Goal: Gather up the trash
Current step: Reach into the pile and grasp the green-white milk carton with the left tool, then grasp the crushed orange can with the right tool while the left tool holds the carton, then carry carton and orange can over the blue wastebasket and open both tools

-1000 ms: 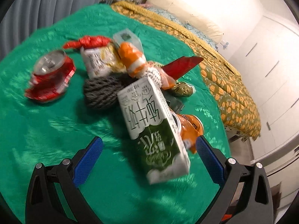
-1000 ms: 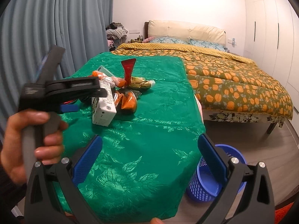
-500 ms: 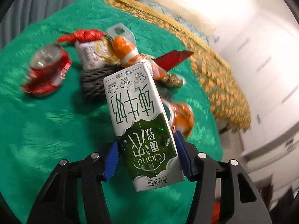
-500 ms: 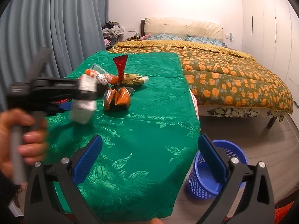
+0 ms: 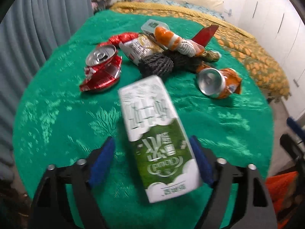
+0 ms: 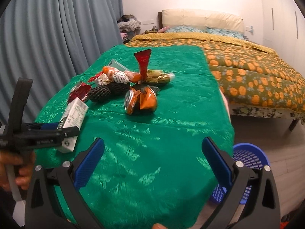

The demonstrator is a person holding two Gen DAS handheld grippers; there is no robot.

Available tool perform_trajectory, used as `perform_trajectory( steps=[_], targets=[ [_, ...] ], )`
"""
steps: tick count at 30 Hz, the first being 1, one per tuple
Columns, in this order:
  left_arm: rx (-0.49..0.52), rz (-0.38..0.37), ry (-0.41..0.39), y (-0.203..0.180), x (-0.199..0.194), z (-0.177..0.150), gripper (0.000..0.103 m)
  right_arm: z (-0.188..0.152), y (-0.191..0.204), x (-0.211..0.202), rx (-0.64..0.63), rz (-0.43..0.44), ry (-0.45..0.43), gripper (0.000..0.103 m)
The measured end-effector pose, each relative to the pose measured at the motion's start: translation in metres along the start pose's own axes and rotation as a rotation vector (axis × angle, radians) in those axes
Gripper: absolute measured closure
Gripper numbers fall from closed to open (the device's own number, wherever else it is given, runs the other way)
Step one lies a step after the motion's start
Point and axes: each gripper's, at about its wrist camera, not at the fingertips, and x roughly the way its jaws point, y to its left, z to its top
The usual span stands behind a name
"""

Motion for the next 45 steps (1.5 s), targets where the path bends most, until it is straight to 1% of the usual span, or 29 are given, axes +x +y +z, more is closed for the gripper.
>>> perform_trajectory(
  steps=[1, 4, 7, 10, 13, 15, 16, 17, 18, 19, 22, 26, 29, 33, 37, 38, 40, 41, 42, 43, 44, 45],
  targets=[
    [0.003, 0.007, 0.003, 0.003, 0.001, -0.006, 0.02, 0.004, 0.0, 0.006, -0.003, 0.011, 0.005, 0.004],
    [-0.001, 0.037, 0.022, 0.0, 0.014, -0.006, 0.018, 0.023, 0.0, 0.031, -0.001, 0.054, 0.038, 0.005],
    [0.001, 0.057, 0.005, 0.001, 0.018, -0.007, 0.014, 0.041, 0.004, 0.059, -0.011, 0.083, 0.08, 0.005],
    [0.006, 0.079, -0.013, -0.002, 0.021, -0.01, 0.01, 0.056, 0.012, 0.085, -0.038, 0.097, 0.111, 0.005],
    [0.002, 0.075, -0.015, 0.0, 0.022, -0.012, 0.008, 0.065, 0.017, 0.113, -0.046, 0.101, 0.165, 0.005],
    [-0.004, 0.069, -0.014, 0.0, 0.024, -0.01, 0.007, 0.068, 0.019, 0.127, -0.046, 0.095, 0.185, 0.005],
    [-0.004, 0.068, -0.015, 0.003, 0.023, -0.011, 0.007, 0.07, 0.02, 0.133, -0.044, 0.101, 0.194, 0.008],
    [-0.003, 0.066, -0.014, 0.006, 0.021, -0.012, 0.007, 0.07, 0.022, 0.136, -0.045, 0.111, 0.204, 0.013],
    [-0.003, 0.064, -0.013, 0.007, 0.02, -0.013, 0.007, 0.07, 0.024, 0.138, -0.055, 0.101, 0.213, 0.035],
    [-0.004, 0.063, -0.013, 0.008, 0.02, -0.014, 0.007, 0.07, 0.026, 0.136, -0.062, 0.099, 0.212, 0.044],
    [-0.002, 0.061, -0.013, 0.009, 0.02, -0.014, 0.007, 0.066, 0.027, 0.12, -0.074, 0.093, 0.194, 0.045],
    [0.001, 0.057, -0.012, 0.009, 0.019, -0.014, 0.007, 0.048, 0.028, 0.078, -0.132, 0.061, 0.161, 0.045],
    [0.008, 0.022, -0.007, 0.009, 0.018, -0.014, 0.006, 0.032, 0.023, 0.054, -0.143, 0.053, 0.159, 0.045],
    [0.034, -0.008, 0.01, 0.01, 0.009, -0.017, 0.006, 0.021, 0.012, 0.049, -0.116, 0.071, 0.194, 0.043],
    [-0.001, -0.056, 0.048, 0.011, 0.01, -0.008, 0.006, 0.019, 0.009, 0.056, -0.103, 0.085, 0.239, 0.038],
    [-0.008, -0.059, 0.058, 0.011, 0.011, -0.005, 0.007, 0.018, 0.01, 0.055, -0.103, 0.084, 0.242, 0.038],
    [-0.017, -0.06, 0.076, 0.012, 0.013, -0.001, 0.017, 0.019, 0.008, 0.055, -0.097, 0.081, 0.255, 0.038],
    [-0.015, -0.052, 0.083, 0.011, 0.014, 0.0, 0.019, 0.018, 0.007, 0.054, -0.093, 0.085, 0.264, 0.038],
    [-0.006, -0.047, 0.086, 0.01, 0.014, 0.001, 0.025, 0.018, 0.006, 0.054, -0.088, 0.095, 0.281, 0.038],
    [0.011, -0.04, 0.088, 0.008, 0.014, 0.002, 0.034, 0.017, 0.005, 0.053, -0.087, 0.1, 0.289, 0.038],
    [0.026, -0.033, 0.089, 0.005, 0.013, 0.001, 0.039, 0.015, 0.005, 0.053, -0.097, 0.101, 0.3, 0.039],
    [0.044, -0.027, 0.091, 0.002, 0.013, 0.001, 0.054, 0.013, 0.007, 0.052, -0.119, 0.102, 0.312, 0.044]
  ],
)
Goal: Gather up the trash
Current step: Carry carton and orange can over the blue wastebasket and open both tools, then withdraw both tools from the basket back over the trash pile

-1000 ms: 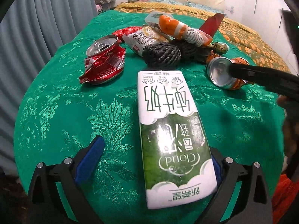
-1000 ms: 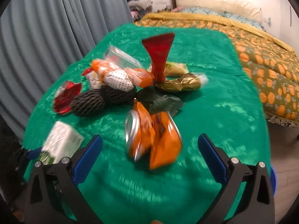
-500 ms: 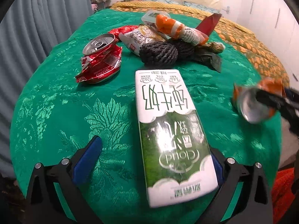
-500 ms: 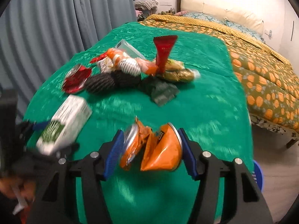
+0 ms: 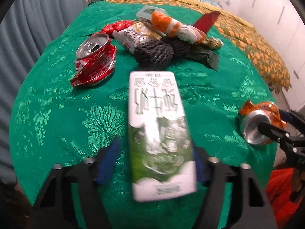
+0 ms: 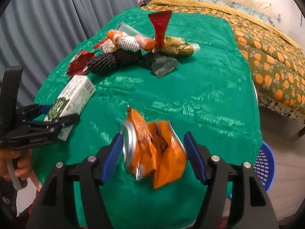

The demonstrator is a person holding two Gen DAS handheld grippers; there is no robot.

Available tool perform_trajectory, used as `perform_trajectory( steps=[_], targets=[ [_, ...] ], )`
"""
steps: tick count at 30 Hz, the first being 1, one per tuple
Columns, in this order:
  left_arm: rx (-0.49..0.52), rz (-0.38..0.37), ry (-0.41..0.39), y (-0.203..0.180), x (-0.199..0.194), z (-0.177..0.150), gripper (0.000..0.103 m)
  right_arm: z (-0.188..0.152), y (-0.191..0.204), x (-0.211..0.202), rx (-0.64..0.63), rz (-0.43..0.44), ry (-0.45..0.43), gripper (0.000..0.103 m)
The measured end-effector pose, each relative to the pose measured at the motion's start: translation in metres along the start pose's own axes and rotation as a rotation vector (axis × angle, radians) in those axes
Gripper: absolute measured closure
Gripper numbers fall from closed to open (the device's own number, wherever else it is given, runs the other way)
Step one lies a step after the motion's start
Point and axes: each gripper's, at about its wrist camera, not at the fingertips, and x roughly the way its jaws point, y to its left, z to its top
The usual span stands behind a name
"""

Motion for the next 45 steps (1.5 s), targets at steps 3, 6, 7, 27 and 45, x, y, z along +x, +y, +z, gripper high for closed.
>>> perform_trajectory(
  steps=[3, 6, 7, 27, 45],
  targets=[
    [0.037, 0.002, -0.004, -0.01, -0.006, -0.001, 0.054, -0.001, 0.001, -0.005, -0.019, 0.012, -0.011, 0.048],
    [0.045, -0.042, -0.015, -0.022, -0.016, 0.0, 0.055, 0.002, -0.006, -0.018, 0.001, 0.017, -0.055, 0.049],
    [0.054, -0.063, -0.022, -0.031, -0.021, 0.002, 0.055, 0.003, -0.011, -0.025, 0.014, 0.019, -0.075, 0.049],
    [0.362, -0.396, 0.186, -0.349, 0.056, 0.063, 0.054, -0.055, -0.29, -0.074, 0.386, -0.307, -0.056, 0.049],
    [0.33, -0.42, 0.176, -0.421, 0.155, 0.053, 0.02, -0.094, -0.379, -0.067, 0.591, -0.352, -0.117, 0.026]
  ],
)
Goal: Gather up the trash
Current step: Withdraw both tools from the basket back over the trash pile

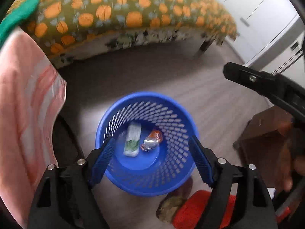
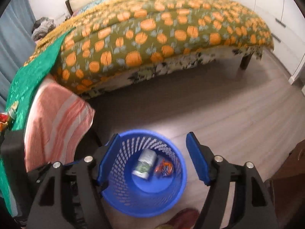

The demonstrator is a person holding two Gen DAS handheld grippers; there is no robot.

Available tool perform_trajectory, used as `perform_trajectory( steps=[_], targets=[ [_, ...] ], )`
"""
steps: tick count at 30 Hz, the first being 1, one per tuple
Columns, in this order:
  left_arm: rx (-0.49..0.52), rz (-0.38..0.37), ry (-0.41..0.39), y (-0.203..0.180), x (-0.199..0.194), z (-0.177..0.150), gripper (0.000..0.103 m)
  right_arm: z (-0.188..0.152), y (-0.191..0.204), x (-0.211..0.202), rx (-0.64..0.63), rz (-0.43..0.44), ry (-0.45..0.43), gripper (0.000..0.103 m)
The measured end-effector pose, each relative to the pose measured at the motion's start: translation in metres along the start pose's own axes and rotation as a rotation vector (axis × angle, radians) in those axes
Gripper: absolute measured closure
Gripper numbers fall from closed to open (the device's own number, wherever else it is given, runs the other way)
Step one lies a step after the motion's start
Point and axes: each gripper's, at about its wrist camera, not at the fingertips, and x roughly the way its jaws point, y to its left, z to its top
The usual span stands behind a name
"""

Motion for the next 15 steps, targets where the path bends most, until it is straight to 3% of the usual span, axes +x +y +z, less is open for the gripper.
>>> perform_trajectory(
  steps=[4, 8, 11, 15],
  targets=[
    [0.03, -0.01, -0.176, -0.008, -0.065, -0.014, 0.005, 0.004, 0.011, -0.04, -0.013, 0.021, -0.148, 0.013],
    [0.058, -0.007, -0.296, -0.01, -0.127, -0.037, 0.005, 0.005, 0.031, -0.09, -0.02, 0.09, -0.342, 0.007],
    [0.076, -0.005, -0.344, 0.0, -0.165, -0.065, 0.005, 0.003, 0.059, -0.118, -0.09, 0.18, -0.452, 0.004],
    [0.043, 0.052, -0.345, 0.035, -0.196, -0.107, 0.005, -0.018, 0.121, -0.125, -0.203, 0.188, -0.449, 0.005]
  ],
)
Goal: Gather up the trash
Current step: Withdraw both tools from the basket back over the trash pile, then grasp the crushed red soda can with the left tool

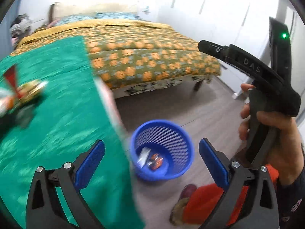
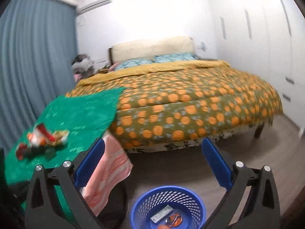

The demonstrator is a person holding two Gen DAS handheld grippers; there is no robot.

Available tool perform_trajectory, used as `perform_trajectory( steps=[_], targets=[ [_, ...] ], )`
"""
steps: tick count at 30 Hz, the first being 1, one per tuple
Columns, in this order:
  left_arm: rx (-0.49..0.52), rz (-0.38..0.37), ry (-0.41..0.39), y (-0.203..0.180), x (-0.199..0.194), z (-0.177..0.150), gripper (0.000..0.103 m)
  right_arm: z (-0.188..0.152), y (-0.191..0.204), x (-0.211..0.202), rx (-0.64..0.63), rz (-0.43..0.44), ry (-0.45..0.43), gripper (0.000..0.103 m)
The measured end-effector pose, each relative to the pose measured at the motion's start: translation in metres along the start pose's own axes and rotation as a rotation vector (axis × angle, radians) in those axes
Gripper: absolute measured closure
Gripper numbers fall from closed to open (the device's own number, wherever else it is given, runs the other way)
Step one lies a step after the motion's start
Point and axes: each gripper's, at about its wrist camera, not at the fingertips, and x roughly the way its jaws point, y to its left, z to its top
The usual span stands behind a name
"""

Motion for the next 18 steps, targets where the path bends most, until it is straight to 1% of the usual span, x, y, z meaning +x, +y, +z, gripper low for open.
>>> perform_trajectory(
  steps=[3, 4, 6, 8, 11, 15, 16, 17, 18],
  targets=[
    [-0.016, 0.086, 0.012, 0.037, -0.028, -0.024, 0.005, -0.017, 0.044, 0.008, 0.01, 0.055, 0.063, 0.004],
    [-0.025, 0.118, 0.016, 0.053, -0.038, -0.034, 0.005, -0.025, 0.066, 0.013, -0.002, 0.072, 0.1, 0.004],
    [-0.046, 0.187, 0.023, 0.086, -0.058, -0.052, 0.005, -0.037, 0.097, 0.02, -0.032, 0.101, 0.146, 0.004],
    [-0.063, 0.242, 0.028, 0.112, -0.074, -0.064, 0.005, -0.053, 0.139, 0.024, -0.079, 0.144, 0.19, 0.004],
    [-0.095, 0.324, 0.024, 0.157, -0.102, -0.082, 0.005, -0.075, 0.191, 0.028, -0.143, 0.207, 0.242, 0.004],
    [-0.164, 0.41, 0.004, 0.225, -0.134, -0.092, 0.005, -0.102, 0.244, 0.027, -0.206, 0.283, 0.299, 0.004],
    [-0.197, 0.44, 0.0, 0.25, -0.141, -0.093, 0.005, -0.106, 0.251, 0.026, -0.216, 0.292, 0.307, 0.004],
    [-0.214, 0.449, -0.003, 0.264, -0.144, -0.092, 0.005, -0.11, 0.26, 0.024, -0.228, 0.299, 0.316, 0.004],
    [-0.238, 0.453, -0.008, 0.287, -0.148, -0.09, 0.006, -0.113, 0.265, 0.023, -0.237, 0.304, 0.319, 0.004]
  ],
)
